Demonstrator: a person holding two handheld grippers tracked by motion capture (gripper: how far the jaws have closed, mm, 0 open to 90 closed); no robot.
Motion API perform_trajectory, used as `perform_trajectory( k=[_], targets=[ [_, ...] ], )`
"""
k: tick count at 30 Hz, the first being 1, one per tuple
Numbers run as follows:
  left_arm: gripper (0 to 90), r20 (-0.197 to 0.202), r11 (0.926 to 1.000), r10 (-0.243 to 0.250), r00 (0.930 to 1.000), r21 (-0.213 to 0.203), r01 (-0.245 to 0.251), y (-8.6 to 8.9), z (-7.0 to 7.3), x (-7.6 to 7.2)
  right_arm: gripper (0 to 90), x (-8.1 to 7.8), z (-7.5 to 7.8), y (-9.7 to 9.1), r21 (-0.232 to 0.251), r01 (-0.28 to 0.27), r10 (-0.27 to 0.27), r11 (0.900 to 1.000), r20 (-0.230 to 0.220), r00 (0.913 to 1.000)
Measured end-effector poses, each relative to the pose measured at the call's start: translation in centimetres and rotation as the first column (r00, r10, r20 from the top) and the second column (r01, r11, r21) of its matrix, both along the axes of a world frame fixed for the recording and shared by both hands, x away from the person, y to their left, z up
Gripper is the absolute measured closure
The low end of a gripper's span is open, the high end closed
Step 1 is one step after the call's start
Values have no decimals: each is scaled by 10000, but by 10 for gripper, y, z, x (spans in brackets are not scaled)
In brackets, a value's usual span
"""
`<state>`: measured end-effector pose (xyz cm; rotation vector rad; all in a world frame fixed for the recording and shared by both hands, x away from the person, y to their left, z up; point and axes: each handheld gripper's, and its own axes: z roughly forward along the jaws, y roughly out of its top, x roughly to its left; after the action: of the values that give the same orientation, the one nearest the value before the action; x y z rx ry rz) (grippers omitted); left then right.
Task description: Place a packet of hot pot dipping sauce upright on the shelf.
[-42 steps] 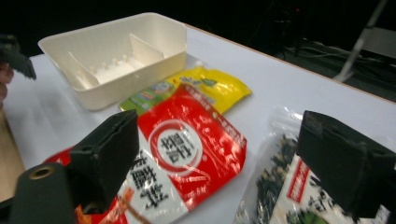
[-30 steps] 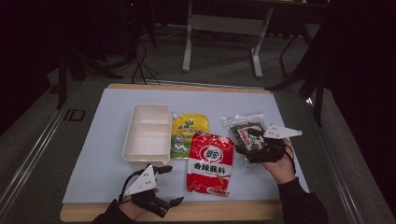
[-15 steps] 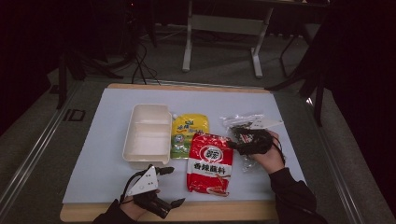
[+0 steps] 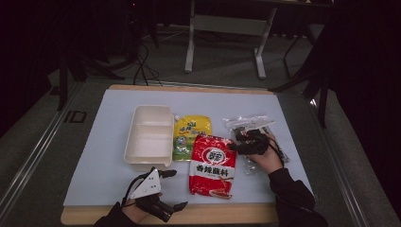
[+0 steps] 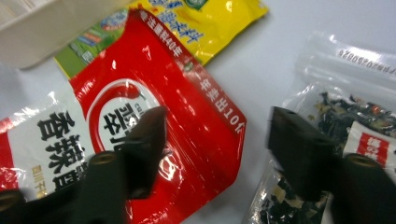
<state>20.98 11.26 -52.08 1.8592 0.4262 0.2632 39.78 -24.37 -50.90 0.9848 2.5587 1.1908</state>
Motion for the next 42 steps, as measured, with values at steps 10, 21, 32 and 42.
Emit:
perform_trajectory(
  k=[10,21,32,42],
  targets=[
    [8,20,10000,0,10000,59,0,0,0,0,556,7,-7,7,-529,29,-63,9986,-625,9980],
    [8,10,9999,1,10000,116,-1,-1,0,0,883,6,-2,3,-931,-72,29,9956,-468,9989],
    [8,93,9990,349,9993,286,-351,-1,3,3,897,-8,21,5,-767,-417,429,9962,135,9990],
    [8,-340,9954,801,9962,556,-781,-1,14,7,900,-25,43,5,-491,-778,809,9958,639,9947]
  ],
)
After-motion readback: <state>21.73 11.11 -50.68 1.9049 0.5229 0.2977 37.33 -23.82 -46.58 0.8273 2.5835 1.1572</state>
